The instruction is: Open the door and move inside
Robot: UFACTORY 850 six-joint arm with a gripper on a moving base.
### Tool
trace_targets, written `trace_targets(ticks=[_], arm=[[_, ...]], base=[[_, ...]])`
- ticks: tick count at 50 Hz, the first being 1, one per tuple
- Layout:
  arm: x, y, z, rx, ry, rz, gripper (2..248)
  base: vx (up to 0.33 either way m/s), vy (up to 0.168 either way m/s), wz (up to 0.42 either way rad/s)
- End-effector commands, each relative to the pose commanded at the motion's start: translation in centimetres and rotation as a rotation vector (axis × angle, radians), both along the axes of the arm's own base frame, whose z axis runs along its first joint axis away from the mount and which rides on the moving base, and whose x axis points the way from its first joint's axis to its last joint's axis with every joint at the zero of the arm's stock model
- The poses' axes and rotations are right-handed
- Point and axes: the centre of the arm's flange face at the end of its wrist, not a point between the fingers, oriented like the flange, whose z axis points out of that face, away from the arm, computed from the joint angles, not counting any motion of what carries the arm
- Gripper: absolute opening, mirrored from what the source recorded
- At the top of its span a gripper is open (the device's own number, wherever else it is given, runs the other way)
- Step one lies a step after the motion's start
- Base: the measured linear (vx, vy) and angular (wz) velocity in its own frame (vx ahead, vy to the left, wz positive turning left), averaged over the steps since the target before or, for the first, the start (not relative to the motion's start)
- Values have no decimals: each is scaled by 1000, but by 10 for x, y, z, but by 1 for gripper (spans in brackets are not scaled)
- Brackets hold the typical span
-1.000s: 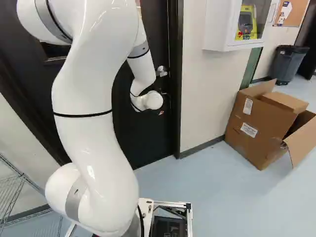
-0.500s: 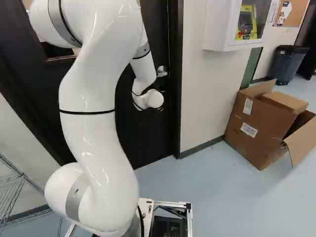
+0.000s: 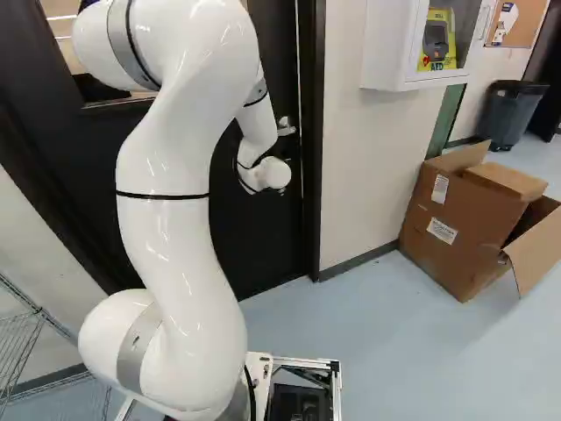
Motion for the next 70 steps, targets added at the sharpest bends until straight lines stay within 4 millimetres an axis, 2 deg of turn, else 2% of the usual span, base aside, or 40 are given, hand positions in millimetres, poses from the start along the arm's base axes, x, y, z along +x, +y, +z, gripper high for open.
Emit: trace_targets(ticks=[35,70], arm=[[50,4,-8,-20,-37,43,247],[103,24,-19,-67,-85,152,247]], base=[[0,0,0],[0,0,0]])
